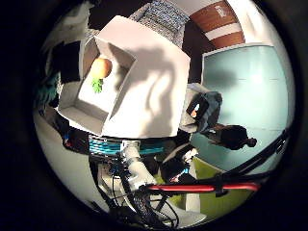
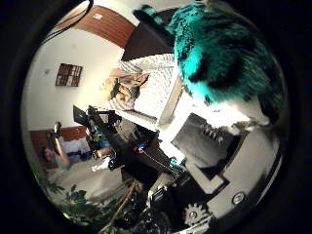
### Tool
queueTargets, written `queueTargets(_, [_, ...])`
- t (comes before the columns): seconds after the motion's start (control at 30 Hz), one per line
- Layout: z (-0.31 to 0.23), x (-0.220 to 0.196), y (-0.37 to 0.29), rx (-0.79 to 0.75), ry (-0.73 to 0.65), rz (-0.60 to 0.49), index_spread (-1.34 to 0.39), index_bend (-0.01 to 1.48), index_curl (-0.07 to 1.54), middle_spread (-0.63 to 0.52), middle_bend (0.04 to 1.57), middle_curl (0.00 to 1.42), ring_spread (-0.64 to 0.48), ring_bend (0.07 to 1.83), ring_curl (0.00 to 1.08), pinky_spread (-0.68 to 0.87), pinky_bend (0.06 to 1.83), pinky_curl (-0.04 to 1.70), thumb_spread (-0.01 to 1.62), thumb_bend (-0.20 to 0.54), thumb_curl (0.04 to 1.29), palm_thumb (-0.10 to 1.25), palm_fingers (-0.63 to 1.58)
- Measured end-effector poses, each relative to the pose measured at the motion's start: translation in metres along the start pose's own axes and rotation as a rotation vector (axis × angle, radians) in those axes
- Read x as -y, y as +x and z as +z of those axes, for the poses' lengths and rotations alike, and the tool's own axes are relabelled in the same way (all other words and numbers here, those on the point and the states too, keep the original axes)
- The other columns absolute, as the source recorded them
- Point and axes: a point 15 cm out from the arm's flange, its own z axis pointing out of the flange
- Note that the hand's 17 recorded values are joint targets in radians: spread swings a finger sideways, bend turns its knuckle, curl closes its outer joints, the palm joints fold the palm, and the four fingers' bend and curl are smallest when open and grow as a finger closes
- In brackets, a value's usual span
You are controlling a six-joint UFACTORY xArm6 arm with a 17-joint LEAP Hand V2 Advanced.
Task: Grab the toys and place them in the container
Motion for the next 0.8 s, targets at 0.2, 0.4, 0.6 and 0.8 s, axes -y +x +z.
queueTargets(0.2, [0.013,-0.001,0.001,-0.012,-0.049,-0.004,-0.46,0.31,0.58,-0.13,0.63,0.62,-0.1,0.9,0.54,0.08,0.7,0.86,1.2,-0.023,0.41,0.57,0.17])
queueTargets(0.4, [0.026,-0.006,0.011,-0.027,-0.116,0.012,-0.46,0.21,0.46,-0.03,0.4,0.47,0.1,0.71,0.41,0.42,0.67,0.75,1.18,-0.022,0.35,0.55,0.11])
queueTargets(0.6, [0.025,-0.014,0.018,-0.034,-0.144,0.007,-0.45,0.17,0.37,0.01,0.28,0.39,0.19,0.58,0.31,0.52,0.63,0.63,1.18,-0.019,0.33,0.54,0.12])
queueTargets(0.8, [0.011,-0.025,0.035,-0.03,-0.141,0.038,-0.44,0.17,0.32,0.01,0.26,0.36,0.2,0.54,0.27,0.54,0.61,0.56,1.17,-0.019,0.32,0.55,0.17])
